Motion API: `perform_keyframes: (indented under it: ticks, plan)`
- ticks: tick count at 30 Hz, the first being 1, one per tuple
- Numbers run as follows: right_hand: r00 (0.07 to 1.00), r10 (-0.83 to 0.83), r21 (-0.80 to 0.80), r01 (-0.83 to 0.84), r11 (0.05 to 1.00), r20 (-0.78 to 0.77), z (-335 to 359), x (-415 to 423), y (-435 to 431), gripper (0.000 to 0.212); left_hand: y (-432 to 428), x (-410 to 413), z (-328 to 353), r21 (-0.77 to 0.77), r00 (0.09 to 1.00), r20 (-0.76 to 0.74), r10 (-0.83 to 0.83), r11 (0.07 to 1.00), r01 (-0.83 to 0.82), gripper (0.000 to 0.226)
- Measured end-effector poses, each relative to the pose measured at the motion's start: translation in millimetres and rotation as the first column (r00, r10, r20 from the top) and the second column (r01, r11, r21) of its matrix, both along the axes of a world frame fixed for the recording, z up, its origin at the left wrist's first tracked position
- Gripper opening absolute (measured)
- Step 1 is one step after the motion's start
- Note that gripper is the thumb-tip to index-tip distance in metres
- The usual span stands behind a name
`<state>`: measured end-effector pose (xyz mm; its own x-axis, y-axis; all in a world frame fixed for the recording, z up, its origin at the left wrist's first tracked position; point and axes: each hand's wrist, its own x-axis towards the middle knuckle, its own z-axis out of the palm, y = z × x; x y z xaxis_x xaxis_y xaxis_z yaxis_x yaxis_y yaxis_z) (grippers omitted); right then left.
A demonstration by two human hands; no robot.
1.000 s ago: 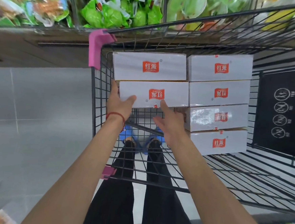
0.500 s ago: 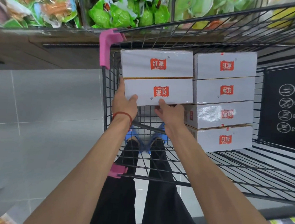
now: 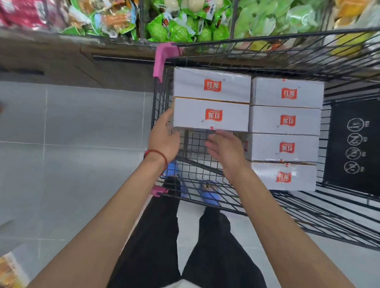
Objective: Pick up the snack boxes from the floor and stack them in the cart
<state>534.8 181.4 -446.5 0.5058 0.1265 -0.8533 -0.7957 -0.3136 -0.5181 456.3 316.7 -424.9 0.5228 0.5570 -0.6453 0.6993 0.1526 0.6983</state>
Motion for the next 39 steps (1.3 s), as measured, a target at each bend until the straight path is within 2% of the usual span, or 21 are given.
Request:
perform_keyframes:
  ticks: [3,7,12,16,21,24,32,39]
  plan:
    - [0.995,0.102,0.039,-0.102,0.994,0.018,22,-11,-14,0.033,-16,-23,28,0.022,0.997,-0.012,0.076,0.997,-0.075,0.055]
    - [0.986,0.166,0.116,-0.167,0.979,0.020,60,-25,-35,0.028,-46,-53,73,0.039,0.976,0.051,0.213,0.976,-0.215,0.044]
    - [0.958,0.283,0.202,-0.288,0.936,0.055,108,-44,-52,0.024,-82,-93,119,-0.051,0.892,0.140,0.430,0.903,-0.428,0.037]
    - [0.894,0.445,0.260,-0.443,0.858,0.055,144,-65,-54,0.020,-106,-132,154,-0.121,0.812,0.162,0.561,0.828,-0.548,0.029]
    - [0.784,0.598,0.232,-0.620,0.749,0.163,184,-102,-43,0.024,-119,-186,188,-0.111,0.713,0.196,0.674,0.737,-0.666,0.027]
    - [0.725,0.662,0.214,-0.688,0.693,0.189,197,-130,-31,0.033,-119,-222,195,-0.115,0.641,0.214,0.737,0.671,-0.733,0.024]
    - [0.614,0.772,0.227,-0.785,0.576,0.164,197,-226,26,0.019,-93,-323,193,-0.178,0.437,0.214,0.873,0.475,-0.862,0.020]
    - [0.543,0.815,0.214,-0.837,0.504,0.202,204,-330,96,0.023,-39,-433,187,-0.198,0.336,0.220,0.916,0.379,-0.904,0.018]
